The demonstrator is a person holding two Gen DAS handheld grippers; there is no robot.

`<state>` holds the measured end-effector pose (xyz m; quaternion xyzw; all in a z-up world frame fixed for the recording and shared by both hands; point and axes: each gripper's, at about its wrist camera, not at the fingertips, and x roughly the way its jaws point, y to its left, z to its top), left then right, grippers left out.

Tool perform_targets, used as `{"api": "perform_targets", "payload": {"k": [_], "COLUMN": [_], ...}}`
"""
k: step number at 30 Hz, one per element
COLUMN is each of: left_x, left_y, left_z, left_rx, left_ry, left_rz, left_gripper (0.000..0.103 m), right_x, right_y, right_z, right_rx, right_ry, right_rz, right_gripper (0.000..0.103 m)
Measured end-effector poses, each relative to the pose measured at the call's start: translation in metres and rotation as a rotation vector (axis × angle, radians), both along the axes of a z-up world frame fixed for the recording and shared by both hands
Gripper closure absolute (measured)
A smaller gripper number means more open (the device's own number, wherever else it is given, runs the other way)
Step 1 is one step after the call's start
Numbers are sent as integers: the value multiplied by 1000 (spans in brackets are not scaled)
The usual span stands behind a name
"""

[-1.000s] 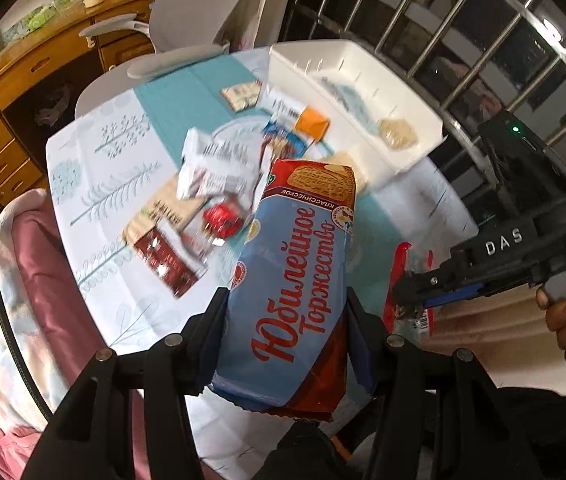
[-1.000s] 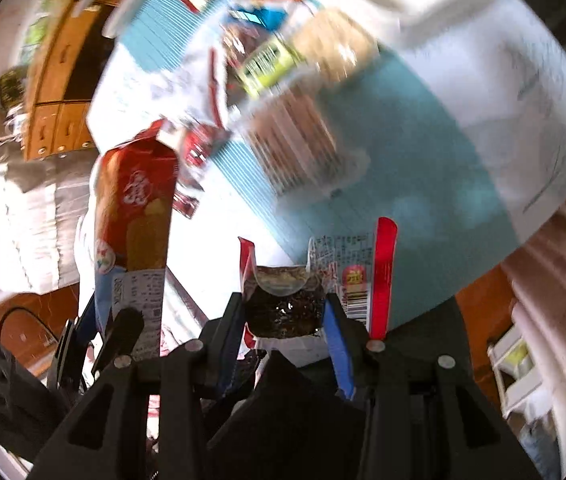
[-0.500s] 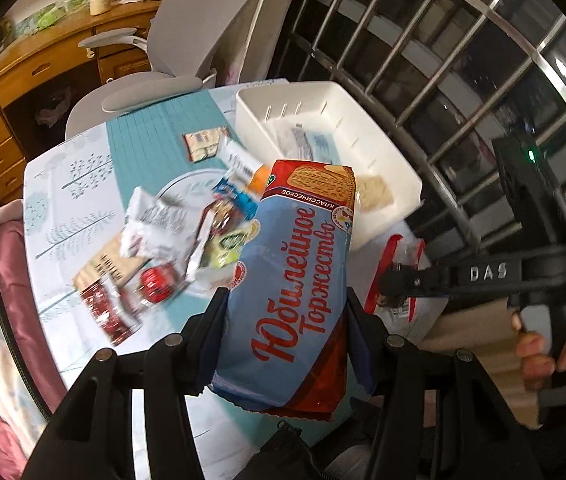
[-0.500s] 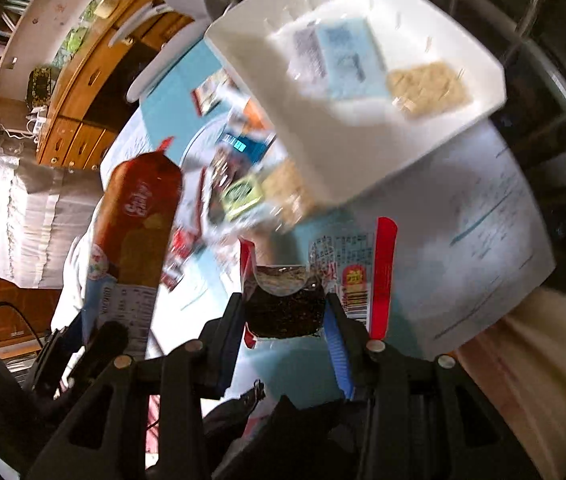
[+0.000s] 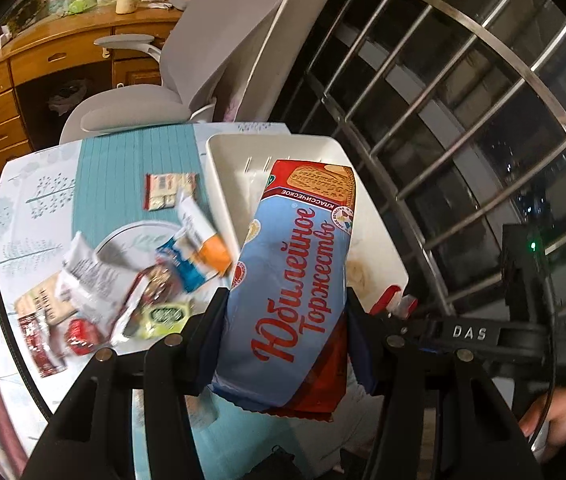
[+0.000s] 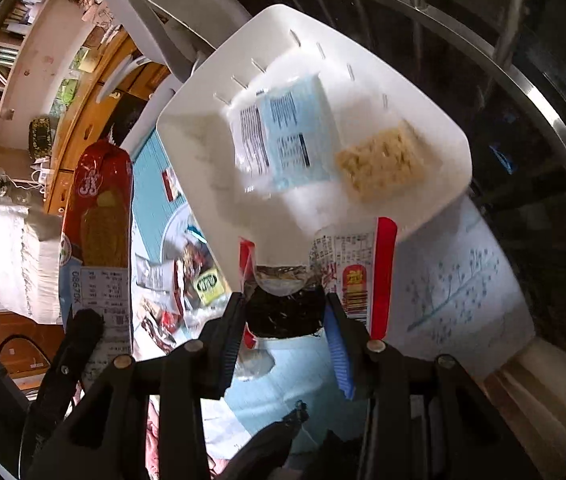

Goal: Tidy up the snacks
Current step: 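Carry both packs into the white tray and open both grippers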

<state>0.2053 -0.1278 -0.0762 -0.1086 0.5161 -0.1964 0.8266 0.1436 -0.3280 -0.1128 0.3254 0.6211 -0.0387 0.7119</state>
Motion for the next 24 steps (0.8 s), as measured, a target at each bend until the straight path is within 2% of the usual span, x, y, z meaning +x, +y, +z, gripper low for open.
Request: {"api": "perform_targets", "payload": {"k": [4,12,14,16,17,24], "left_x": [16,36,40,41,41,40], "left_y": [-15,-35,-39,-39,-40,-37], "left_z": [-7,-15,-15,-13,-12,-15], "left_rx": [-26,-80,-90,-106,-109,-100], "left_ry": [14,9,0,-4,-8,20], "left_rz": [49,78,81,89,93,111], "left_gripper": [51,51,46,21,18,18], "right_x": [13,32,35,36,36,35], "right_y": [-15,-29,-35,-39,-40,-44], "right_z": [-7,-20,-24,-27,-28,-33], "right_rx": [40,55,69,75,77,104], "right_ry": [-21,-17,-4,12,12,20], "right_rz": [4,58,46,38,34,23], "right_gripper": [63,62,54,47,47,41]}}
